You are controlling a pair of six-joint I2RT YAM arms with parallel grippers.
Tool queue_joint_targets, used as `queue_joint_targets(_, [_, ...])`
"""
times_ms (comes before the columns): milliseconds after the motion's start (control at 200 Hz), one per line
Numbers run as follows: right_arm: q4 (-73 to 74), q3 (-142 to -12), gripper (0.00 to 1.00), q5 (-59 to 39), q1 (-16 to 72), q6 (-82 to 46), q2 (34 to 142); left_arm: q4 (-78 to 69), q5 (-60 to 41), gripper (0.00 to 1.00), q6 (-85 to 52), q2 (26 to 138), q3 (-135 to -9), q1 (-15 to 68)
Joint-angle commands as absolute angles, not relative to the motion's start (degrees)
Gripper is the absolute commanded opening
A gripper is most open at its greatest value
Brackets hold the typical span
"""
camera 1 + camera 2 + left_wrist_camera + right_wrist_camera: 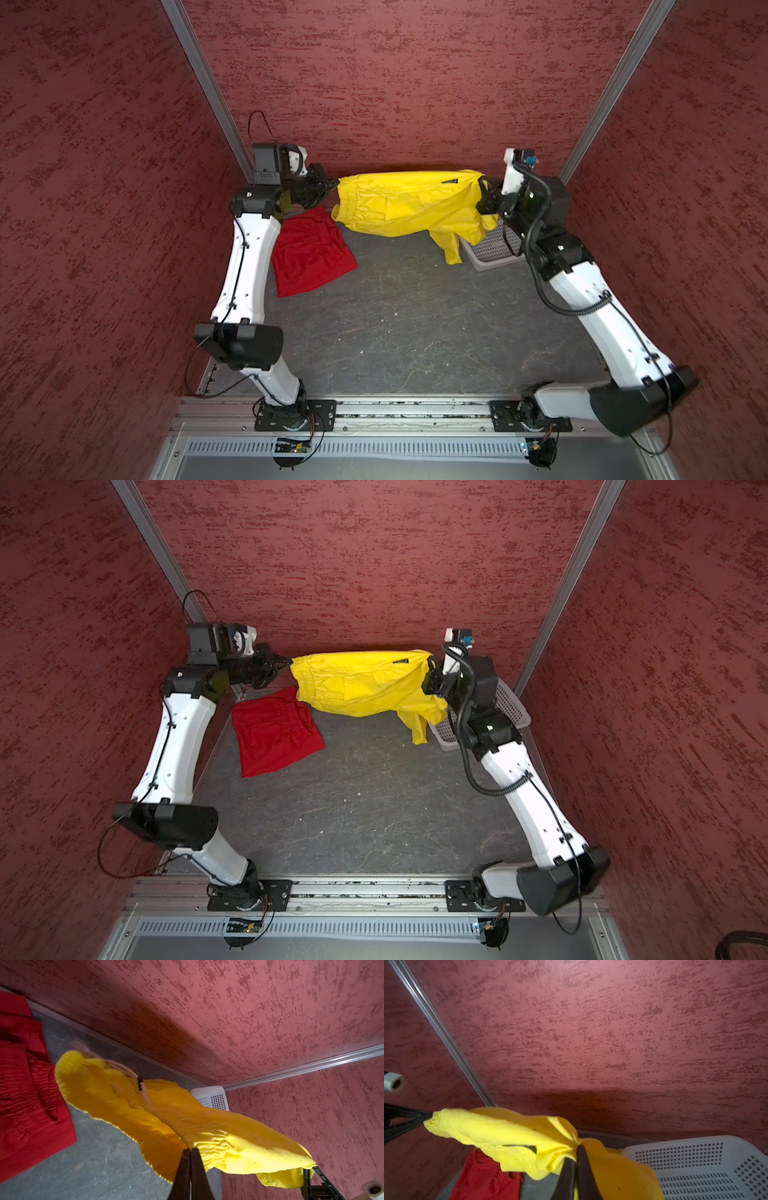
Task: Fold and stack the shorts
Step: 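Lift the yellow shorts with both grippers and lay them flat toward the robot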
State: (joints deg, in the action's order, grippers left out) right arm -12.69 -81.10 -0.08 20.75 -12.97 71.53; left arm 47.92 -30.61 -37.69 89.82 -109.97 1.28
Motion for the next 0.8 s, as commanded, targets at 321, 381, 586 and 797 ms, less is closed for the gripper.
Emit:
queue_joint_targets(321, [-15.93, -36.7, 0.0, -1.31, 33.12, -39.6, 46.69, 51.37, -31.06, 0.0, -38.93, 47.84, -53.47, -0.73])
queue_joint_targets(381, [-16.77, -33.26, 0.0, -1.23, 34.58, -41.6, 45.26, 55.09, -30.51, 0.0, -38.85, 43.67, -48.24, -0.77])
queue_joint_targets(586, [-18.17, -30.5, 0.1, -2.36, 35.69, -41.63, 43.81, 59.33, -32.33, 0.14, -41.88, 34.22, -39.07, -0.74])
queue_joint_targets(797, [-27.77, -39.38, 0.6, 10.86, 35.06, -37.32, 42.97, 62.86, -26.6, 0.53, -39.26, 37.78, -46.41, -0.79])
